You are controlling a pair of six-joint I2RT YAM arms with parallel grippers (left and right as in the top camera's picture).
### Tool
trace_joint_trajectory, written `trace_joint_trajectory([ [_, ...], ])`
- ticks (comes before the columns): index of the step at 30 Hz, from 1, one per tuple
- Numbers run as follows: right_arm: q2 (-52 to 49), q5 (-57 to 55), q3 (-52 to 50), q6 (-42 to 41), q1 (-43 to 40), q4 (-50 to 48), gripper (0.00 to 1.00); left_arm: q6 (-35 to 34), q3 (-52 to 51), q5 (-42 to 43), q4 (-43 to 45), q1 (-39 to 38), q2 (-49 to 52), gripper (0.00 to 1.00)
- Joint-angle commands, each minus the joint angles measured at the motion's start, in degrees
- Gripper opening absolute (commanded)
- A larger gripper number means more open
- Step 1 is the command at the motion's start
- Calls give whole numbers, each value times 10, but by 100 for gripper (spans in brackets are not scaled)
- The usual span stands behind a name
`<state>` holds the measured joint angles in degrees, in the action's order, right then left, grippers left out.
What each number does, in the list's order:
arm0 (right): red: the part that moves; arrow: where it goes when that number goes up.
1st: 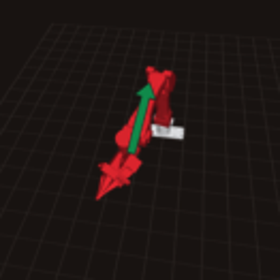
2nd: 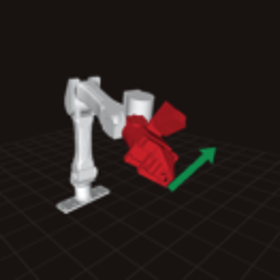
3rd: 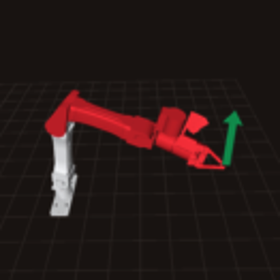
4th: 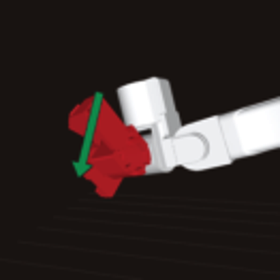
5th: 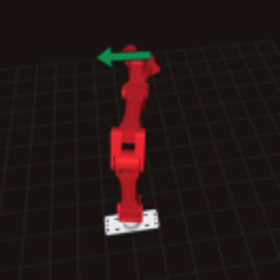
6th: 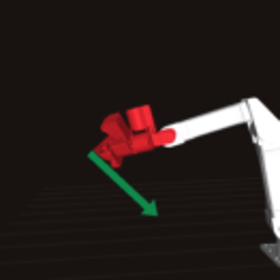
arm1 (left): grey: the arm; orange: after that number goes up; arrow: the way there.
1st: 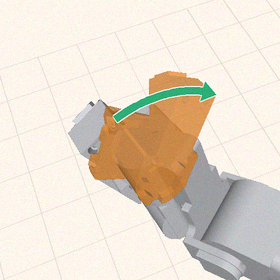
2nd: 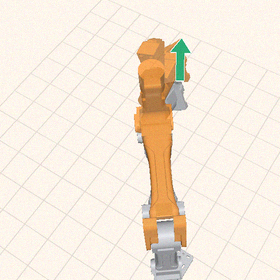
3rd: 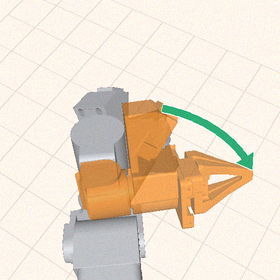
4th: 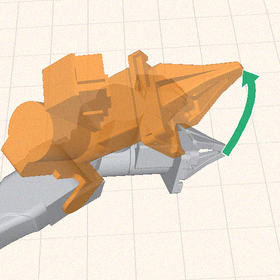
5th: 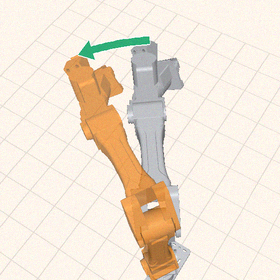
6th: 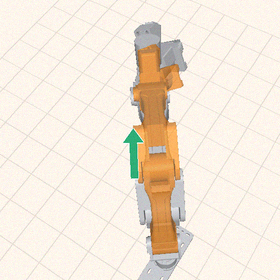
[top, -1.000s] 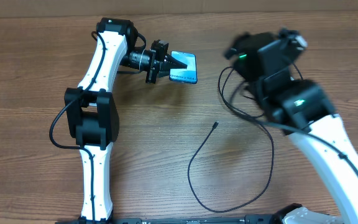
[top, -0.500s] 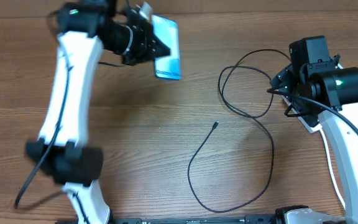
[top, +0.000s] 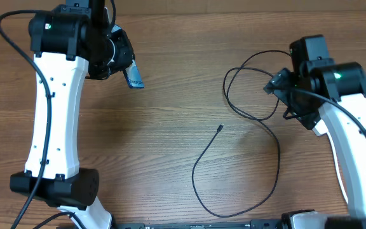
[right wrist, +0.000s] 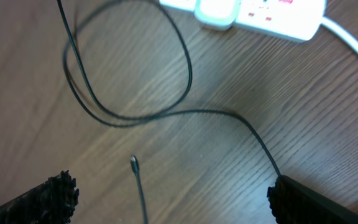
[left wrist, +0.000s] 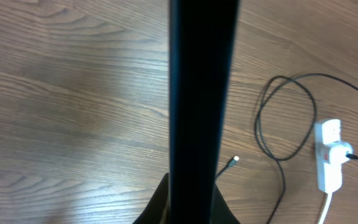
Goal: Plug charger to phone and switch on socket
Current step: 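Move the right gripper over the black USB-C cable end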
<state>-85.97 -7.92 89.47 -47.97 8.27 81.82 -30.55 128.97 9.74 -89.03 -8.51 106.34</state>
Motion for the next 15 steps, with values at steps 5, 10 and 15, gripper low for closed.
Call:
trace_joint_trajectory([
  [5, -53, 59, 5, 61, 0, -5, 100, -12, 2, -23, 5, -2, 18, 4],
  [10, -78, 60, 5, 61, 8, -8, 99, 10, 2, -21, 25, -2, 19, 4],
  [15, -93, 64, 5, 61, 33, -12, 97, 59, 2, 71, 55, -1, 23, 4],
])
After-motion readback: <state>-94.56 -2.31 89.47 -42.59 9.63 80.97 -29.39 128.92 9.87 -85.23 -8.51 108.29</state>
